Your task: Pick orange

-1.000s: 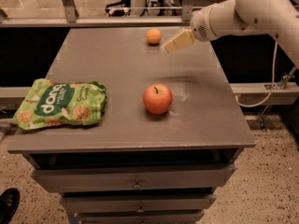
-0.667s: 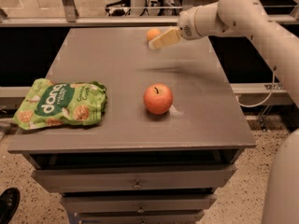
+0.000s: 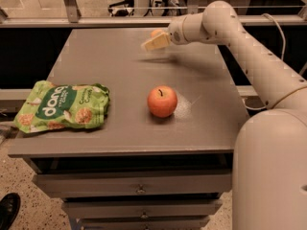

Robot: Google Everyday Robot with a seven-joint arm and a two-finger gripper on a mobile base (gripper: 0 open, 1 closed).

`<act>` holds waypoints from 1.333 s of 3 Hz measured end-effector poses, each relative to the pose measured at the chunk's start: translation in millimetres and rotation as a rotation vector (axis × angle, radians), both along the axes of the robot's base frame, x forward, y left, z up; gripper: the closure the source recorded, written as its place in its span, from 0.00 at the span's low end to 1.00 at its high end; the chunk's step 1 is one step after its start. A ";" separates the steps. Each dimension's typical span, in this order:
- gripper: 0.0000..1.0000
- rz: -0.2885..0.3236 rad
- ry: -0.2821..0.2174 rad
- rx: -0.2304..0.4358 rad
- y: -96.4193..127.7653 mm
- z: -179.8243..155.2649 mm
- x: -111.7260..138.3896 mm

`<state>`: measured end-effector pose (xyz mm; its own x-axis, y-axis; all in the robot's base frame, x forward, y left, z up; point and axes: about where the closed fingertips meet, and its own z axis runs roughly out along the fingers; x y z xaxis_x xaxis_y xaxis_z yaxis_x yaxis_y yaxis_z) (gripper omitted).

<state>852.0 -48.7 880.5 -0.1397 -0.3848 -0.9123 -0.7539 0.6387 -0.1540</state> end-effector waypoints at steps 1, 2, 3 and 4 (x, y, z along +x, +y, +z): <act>0.00 -0.007 0.009 0.011 2.6 -13.6 11.7; 0.17 -0.022 0.014 0.028 2.4 -22.3 21.7; 0.41 -0.037 0.017 0.048 0.1 -24.6 26.5; 0.64 -0.049 0.012 0.068 -6.7 -20.4 21.6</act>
Offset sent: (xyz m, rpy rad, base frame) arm 0.0349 -0.0051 -0.0274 0.0487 0.0136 -0.0488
